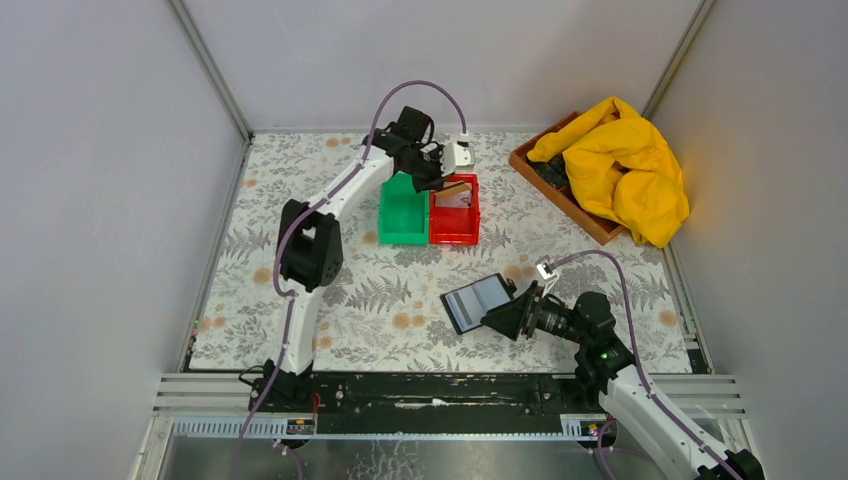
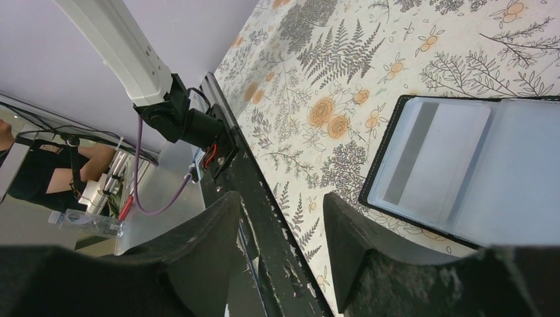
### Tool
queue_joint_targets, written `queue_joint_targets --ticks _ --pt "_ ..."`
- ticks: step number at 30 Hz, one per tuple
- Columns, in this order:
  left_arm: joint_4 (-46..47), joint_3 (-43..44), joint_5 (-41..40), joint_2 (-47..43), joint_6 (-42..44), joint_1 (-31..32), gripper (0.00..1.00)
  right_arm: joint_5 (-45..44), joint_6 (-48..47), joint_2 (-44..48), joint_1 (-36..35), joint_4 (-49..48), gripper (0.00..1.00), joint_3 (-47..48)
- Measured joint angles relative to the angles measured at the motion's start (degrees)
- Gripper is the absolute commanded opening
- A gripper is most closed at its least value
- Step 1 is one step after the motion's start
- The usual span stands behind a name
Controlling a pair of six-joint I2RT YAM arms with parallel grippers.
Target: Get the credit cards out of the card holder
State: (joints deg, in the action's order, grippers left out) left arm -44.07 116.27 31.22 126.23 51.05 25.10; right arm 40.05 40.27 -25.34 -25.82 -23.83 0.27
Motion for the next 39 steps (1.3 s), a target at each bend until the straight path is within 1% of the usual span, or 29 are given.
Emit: queue_joint_targets --ticks 8,13,23,28,35,39 --pt "-7.91 8.48 -1.09 4.00 5.07 0.59 0.00 -0.09 -0.35 -0.28 0.00 0.44 0.56 0.00" --pt "-11.67 15.37 -2.56 8.24 7.74 1.16 0.00 -0.13 -0.46 -0.46 0.00 0.74 0.56 0.00" --pt "-14.64 15.91 -5.07 9.38 10.73 1.92 0.00 -0.24 -0.63 -1.88 0.00 0.85 0.56 0.00" --pt "-14.62 15.96 -6.12 10.54 11.43 2.29 0.00 -0.37 -0.63 -1.88 0.00 0.87 0.56 0.00" --pt "-14.58 15.96 -6.80 14.32 11.80 2.56 0.00 -0.39 -0.76 -2.16 0.00 0.85 0.56 0.00" --pt "-13.99 15.96 -7.30 14.51 11.93 2.56 0.00 -0.42 -0.81 -2.82 0.00 0.85 0.56 0.00"
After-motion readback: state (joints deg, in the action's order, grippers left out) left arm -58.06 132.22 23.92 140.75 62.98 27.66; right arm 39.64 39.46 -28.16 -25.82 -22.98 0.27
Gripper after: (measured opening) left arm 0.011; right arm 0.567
